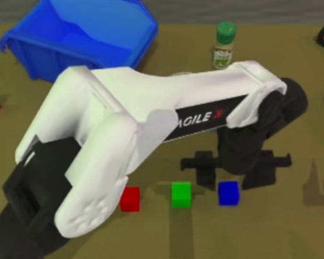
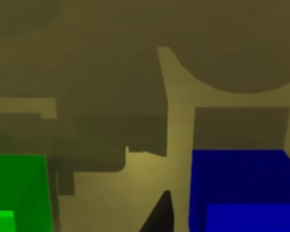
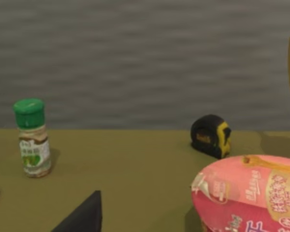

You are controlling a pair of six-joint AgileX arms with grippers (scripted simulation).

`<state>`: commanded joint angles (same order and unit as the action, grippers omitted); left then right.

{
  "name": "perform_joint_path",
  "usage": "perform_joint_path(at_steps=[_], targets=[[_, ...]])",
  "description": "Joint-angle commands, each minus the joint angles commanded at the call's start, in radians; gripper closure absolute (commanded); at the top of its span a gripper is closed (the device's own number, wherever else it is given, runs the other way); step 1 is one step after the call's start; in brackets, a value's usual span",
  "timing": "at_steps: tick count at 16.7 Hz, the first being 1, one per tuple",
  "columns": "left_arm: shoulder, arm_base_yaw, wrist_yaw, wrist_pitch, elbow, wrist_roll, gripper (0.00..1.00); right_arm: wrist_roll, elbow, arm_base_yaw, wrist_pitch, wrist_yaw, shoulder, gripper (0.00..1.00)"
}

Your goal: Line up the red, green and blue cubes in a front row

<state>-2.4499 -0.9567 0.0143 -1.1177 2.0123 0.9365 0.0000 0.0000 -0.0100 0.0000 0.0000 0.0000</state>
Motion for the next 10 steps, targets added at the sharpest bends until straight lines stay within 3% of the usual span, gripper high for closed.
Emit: perform_joint_path(at_steps=[2,3,10], targets=[[0.000,0.000,0.000,0.000,0.000,0.000,0.02,0.000,0.000,0.000,0.000,0.000,0.000,0.00],[0.000,0.000,0.000,0.000,0.000,0.000,0.00,0.000,0.000,0.000,0.000,0.000,0.000,0.00],[0.000,0.000,0.000,0.000,0.000,0.000,0.00,0.000,0.000,0.000,0.000,0.000,0.000,0.00]])
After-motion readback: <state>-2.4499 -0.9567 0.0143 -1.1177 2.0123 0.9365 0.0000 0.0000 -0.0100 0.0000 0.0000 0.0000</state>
